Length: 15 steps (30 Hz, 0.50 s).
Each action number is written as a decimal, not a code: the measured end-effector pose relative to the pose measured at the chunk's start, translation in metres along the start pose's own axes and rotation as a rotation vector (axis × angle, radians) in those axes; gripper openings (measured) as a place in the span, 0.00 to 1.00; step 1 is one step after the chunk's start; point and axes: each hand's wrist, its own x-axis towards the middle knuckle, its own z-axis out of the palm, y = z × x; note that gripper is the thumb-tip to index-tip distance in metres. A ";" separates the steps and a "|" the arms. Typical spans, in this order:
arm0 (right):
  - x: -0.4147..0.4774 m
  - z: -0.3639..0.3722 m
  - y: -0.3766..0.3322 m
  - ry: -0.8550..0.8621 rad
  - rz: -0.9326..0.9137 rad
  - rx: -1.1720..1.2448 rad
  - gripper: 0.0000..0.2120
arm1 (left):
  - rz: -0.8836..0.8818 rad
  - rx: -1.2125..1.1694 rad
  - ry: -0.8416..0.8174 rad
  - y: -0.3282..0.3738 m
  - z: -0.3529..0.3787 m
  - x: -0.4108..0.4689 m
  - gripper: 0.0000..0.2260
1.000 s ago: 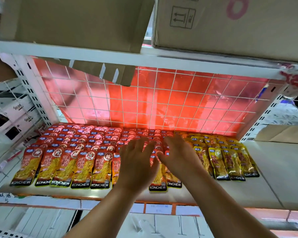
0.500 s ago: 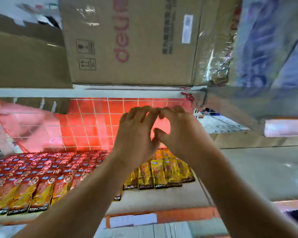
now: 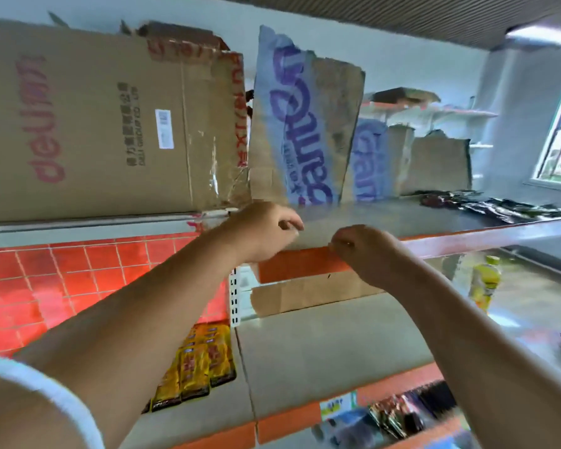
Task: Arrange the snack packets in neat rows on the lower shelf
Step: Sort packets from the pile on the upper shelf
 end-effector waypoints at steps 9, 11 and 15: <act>0.036 -0.026 0.096 0.037 0.044 -0.055 0.09 | 0.046 0.328 -0.285 0.035 0.038 0.095 0.13; 0.046 -0.031 0.116 0.052 0.075 -0.074 0.08 | 0.072 0.347 -0.339 0.044 0.043 0.118 0.13; 0.073 -0.045 0.163 0.033 0.116 -0.087 0.10 | 0.074 0.403 -0.474 0.060 0.052 0.170 0.13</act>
